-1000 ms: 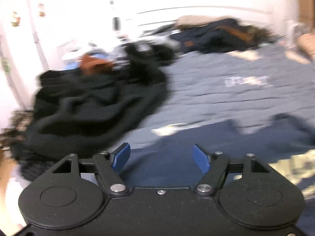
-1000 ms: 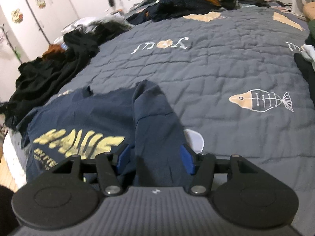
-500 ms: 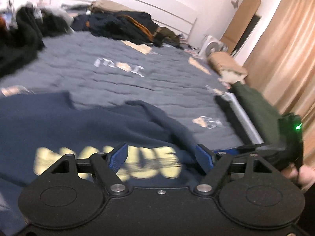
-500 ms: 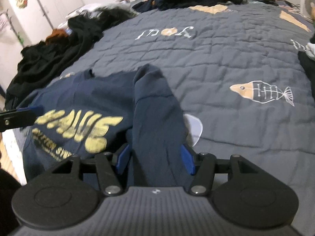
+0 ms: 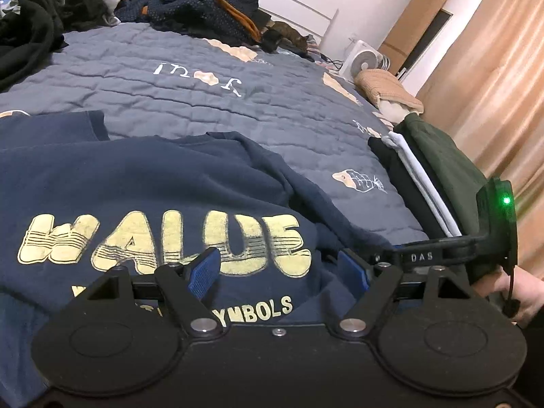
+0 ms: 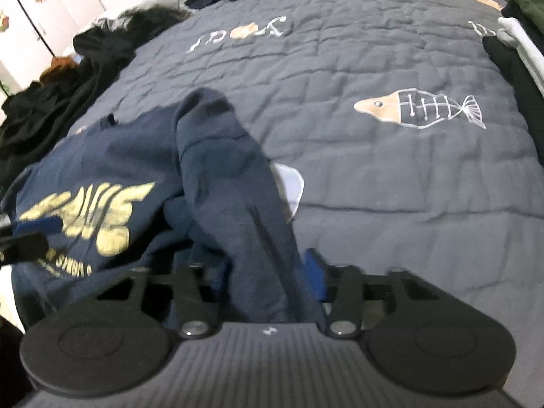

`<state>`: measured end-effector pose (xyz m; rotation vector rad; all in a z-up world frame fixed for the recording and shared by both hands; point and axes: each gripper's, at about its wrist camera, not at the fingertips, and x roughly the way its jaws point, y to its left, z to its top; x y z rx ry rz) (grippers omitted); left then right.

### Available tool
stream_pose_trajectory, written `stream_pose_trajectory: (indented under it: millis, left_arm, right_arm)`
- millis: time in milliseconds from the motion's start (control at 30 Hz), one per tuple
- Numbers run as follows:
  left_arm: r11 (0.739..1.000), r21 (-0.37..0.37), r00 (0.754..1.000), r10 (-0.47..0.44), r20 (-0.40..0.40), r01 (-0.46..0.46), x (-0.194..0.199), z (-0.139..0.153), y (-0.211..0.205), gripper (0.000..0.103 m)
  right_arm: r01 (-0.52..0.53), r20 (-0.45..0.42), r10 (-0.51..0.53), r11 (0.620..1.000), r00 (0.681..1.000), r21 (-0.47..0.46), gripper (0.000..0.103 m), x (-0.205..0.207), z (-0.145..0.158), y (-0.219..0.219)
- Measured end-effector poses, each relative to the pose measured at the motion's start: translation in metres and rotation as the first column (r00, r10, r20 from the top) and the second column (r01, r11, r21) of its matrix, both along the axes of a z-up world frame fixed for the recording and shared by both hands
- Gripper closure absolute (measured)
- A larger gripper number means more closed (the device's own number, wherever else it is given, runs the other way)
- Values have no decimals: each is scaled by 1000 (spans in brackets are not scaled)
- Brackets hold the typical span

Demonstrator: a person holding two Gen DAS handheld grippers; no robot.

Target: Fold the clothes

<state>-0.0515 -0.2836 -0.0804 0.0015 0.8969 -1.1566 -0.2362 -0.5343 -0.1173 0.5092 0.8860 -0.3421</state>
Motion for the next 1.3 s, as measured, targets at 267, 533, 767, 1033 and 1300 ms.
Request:
stream_pose_trajectory:
  millis: [267,533,767,1033,1300]
  left_arm:
    - [1000,-13,1000,17,-2,-17,5,2,4,28]
    - [1000,-3,1000,21,7,-21,9,1,11,28]
    - [998,-9,998,61,35,-61,19,8,22,28]
    - [990,61,963,107,246,-126,48,26,34,28]
    - [967,147,916,142,375,-210,110,30,29,28]
  right_arm:
    - [238,240,-158,904,958,-356,91,-16,50,-1]
    - [248,137,-209,876,968,-413,81,5,32,-15]
    - [232,229,-195,961,954,-148,55,-18,64,-32]
    - [145,261,-96,974,960,-174,38,17,63,-38]
    - [99,252,-60,984,966,-145,38,58,50,-24]
